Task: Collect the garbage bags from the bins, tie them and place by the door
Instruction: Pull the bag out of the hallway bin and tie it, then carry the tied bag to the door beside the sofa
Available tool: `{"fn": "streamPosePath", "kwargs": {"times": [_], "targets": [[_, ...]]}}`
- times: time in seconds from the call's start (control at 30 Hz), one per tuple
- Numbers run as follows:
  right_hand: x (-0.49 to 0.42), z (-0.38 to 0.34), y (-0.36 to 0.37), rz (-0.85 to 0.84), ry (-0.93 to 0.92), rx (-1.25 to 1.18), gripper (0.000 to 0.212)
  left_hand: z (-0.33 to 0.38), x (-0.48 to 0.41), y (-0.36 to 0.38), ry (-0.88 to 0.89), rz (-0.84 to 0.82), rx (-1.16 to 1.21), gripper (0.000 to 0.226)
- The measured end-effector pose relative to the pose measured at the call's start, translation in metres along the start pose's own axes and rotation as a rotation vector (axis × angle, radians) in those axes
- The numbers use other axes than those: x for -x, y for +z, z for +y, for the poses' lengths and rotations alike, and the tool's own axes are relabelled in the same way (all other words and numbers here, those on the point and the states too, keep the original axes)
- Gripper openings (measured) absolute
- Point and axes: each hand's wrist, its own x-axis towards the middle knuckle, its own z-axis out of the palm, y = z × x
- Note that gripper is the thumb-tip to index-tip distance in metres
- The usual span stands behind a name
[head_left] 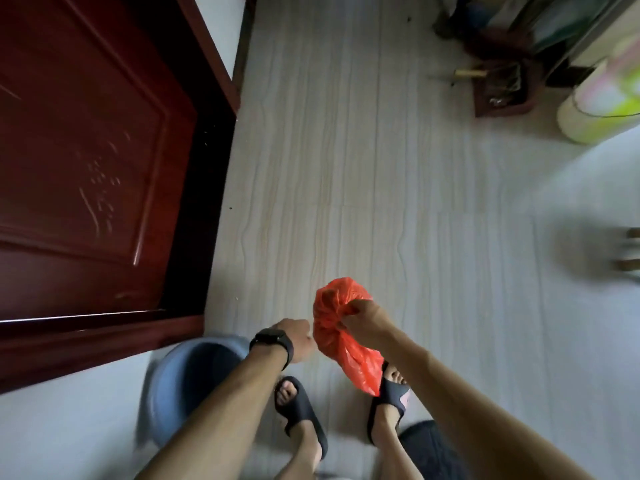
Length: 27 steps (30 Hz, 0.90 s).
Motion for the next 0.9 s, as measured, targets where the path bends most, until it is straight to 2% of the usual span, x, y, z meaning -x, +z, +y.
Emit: {"fn": "streamPosePath", "kwargs": {"times": [0.13, 0.2, 0.3, 0.4, 0.5, 0.57, 0.7, 0.9], "targets": [[0.103, -0.06, -0.073, 0.094, -0.025, 0.125, 0.03, 0.032, 0.107, -0.076, 0.073, 0.054, -0.019, 0.05], [0.162, -0.091, -0.114, 0.13, -0.056, 0.057, 0.023, 0.051, 0.166, -0.121, 0.124, 0.114, -0.017, 0.051], [0.25, -0.125, -0.177, 0.225, -0.122, -0.145, 0.031, 0.079, 0.246, -0.179, 0.244, 0.243, -0.02, 0.049], [0.342, -0.14, -0.237, 0.441, -0.153, -0.304, 0.011, 0.108, 0.319, -0.224, 0.382, 0.362, -0.066, 0.043], [0.417, -0.138, -0.281, 0.664, -0.237, -0.423, 0.013, 0.138, 0.369, -0.262, 0.498, 0.544, -0.136, 0.041], [0.456, -0.136, -0.299, 0.755, -0.3, -0.48, 0.014, 0.163, 0.393, -0.281, 0.576, 0.646, -0.177, 0.041], [0.482, -0.124, -0.316, 0.791, -0.349, -0.498, 0.011, 0.214, 0.413, -0.301, 0.679, 0.736, -0.236, 0.042], [0.475, -0.074, -0.351, 0.847, -0.278, -0.531, 0.008, 0.32, 0.422, -0.299, 0.789, 0.679, -0.298, 0.04]]}}
